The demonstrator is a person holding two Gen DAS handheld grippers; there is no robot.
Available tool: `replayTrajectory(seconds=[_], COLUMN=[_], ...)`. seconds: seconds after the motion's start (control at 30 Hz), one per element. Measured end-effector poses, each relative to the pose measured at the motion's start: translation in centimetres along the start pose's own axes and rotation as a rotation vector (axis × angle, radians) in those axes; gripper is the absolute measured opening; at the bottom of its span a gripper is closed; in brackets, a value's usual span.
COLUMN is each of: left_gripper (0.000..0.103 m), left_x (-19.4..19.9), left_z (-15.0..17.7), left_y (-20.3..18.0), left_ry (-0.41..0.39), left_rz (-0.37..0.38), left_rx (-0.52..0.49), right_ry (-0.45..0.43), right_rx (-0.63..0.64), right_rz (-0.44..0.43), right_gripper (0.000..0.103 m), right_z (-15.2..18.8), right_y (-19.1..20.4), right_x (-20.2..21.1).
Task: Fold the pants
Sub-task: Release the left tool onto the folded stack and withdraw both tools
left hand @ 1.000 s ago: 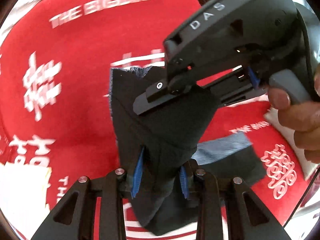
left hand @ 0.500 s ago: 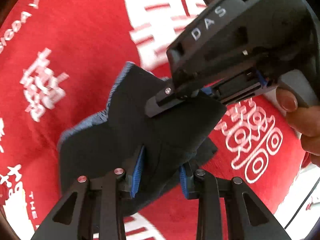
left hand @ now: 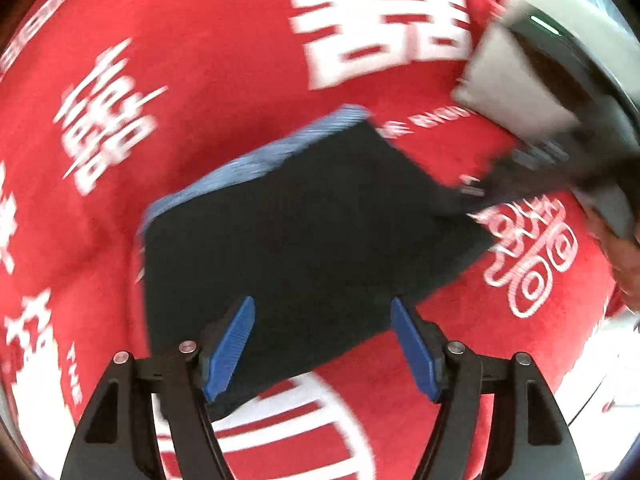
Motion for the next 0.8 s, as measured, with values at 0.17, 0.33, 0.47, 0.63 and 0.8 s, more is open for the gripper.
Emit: replayTrajectory(seconds=[0.17,0.33,0.47,0.63,0.8], left_gripper=[0.072,0.072,0.077,0.082,0.088], left_x=[-0.6,-3.1,-4.4,-4.8,-4.3], left_z=[1.9,4.8,6.0,6.4,6.5], left_y=[7.7,11.0,10.8,11.2,11.5], left_ry=[0.070,0.145,0.159,0.167,0.208], left_rz=[-0.081,-0.083,-0.091,-0.064,-0.066], left_rx=[0.179,0.283,0.297,0.340,0.347], right_ry=[-0.079,-0.101,-0.073,-0.039,-0.042], right_rx=[0.026,0.107,0.222,0.170,0.166], right_rz=[0.114,0.122,0.218,0.232,0.262], right_gripper=[0.025,0.023,0.024,0.023,0.025], right_z=[1.1,1.9,2.4,2.9,3.3], right_y=[-0.4,2.5,4.0,2.3,1.9], right_x=[2.3,2.3,-0.4,-2.2,-1.9])
Point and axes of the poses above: each gripper's, at about its wrist camera, not at the fingertips, and x roughly against the way its jaws point, y to its left, z to its underside, the point moved 7 cm from there along -x, roughly the way its jaws point, and after that the axes turned 7 degrees about -x, right-handed, at the moved point
